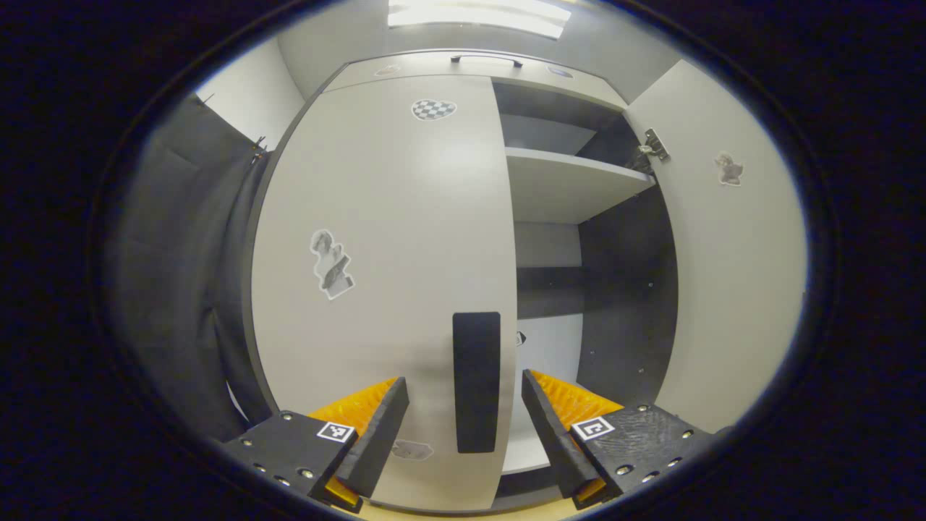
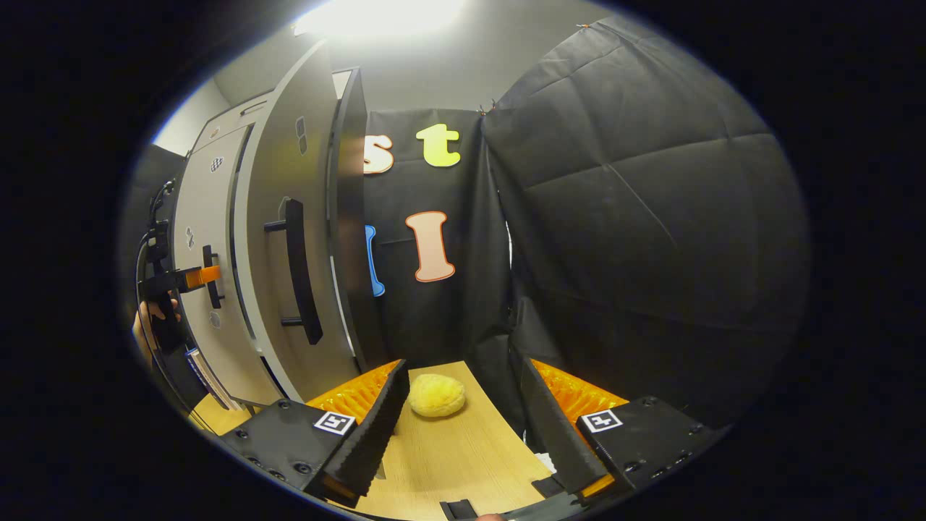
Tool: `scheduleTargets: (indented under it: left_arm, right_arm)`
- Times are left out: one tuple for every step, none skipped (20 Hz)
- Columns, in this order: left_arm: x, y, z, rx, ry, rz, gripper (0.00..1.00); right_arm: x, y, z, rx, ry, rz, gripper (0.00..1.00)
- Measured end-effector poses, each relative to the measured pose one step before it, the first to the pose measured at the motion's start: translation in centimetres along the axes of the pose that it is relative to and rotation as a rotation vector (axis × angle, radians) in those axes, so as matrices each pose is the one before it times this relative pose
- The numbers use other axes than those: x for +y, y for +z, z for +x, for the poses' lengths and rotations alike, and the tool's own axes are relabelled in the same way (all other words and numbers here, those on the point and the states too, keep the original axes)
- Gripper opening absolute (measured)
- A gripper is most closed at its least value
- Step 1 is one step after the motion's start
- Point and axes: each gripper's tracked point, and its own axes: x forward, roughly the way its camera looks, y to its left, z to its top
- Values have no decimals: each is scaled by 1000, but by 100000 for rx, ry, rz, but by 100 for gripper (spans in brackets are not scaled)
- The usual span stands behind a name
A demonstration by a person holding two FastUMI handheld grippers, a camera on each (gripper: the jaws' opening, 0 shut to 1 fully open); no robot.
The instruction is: Open the right door of the double-door shoe cabinet with the right hand, and open the left door with the left hand.
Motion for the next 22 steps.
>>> scheduleTargets:
  left_arm:
    - [46,-437,353,1381,-212,-82,94]
    - [-108,-461,237,1467,-198,325,94]
    - [105,-142,338,520,652,244,94]
    - [285,-66,139,-50,835,-403,79]
    - [-109,-10,149,163,-690,-446,67]
    - [-103,-249,191,395,-356,-486,62]
    - [-615,113,-83,-499,-2596,-2121,65]
    - [-301,-58,14,-245,241,-791,46]
    - [72,10,-119,603,992,2140,41]
    - [-63,9,96,494,535,1974,37]
    - [-90,-71,103,677,130,928,33]
    - [63,38,-47,278,38,-761,29]
    - [46,-39,-203,54,118,-2160,27]
    - [85,-13,-56,409,-562,-926,23]
    - [33,-104,-48,14,-412,-673,22]
    - [-31,-15,-289,154,-276,-532,21]
    - [20,-29,-125,-289,-307,-765,21]
    - [-57,144,-451,56,-503,-523,19]
    - [20,96,-379,263,-403,-293,18]
    - [29,33,-271,375,-452,-787,15]
    - [-69,119,-534,521,-664,415,16]
    - [76,14,-517,193,-409,-26,15]
  right_arm:
    - [-86,-186,-93,165,-17,-156,97]
    - [9,61,22,-86,-49,154,98]
    - [139,58,49,-310,457,257,98]
    - [61,154,22,-318,346,265,97]
    - [95,39,34,-329,369,68,93]
    - [-2,60,17,-314,164,-105,97]
    - [-12,1,41,-21,306,-379,93]
    - [-61,-28,4,66,106,-518,97]
    - [-140,-71,-12,239,69,-468,97]
    - [-105,64,-89,6,241,-250,100]
    - [187,80,-49,-169,798,-130,98]
    - [79,90,-82,-201,667,-294,98]
    - [-6,-47,-53,-71,283,-595,98]
    - [-28,7,-53,87,228,-669,98]
    - [-46,76,-87,-94,321,-284,98]
    - [45,146,-25,-223,677,-15,98]
    - [31,103,112,-171,625,54,98]
    - [-84,87,59,-62,454,194,98]
    - [50,57,-28,-295,433,337,98]
    - [82,120,-57,-432,621,456,93]
    - [137,108,-6,-278,729,322,98]
    - [0,125,-8,-331,679,31,98]
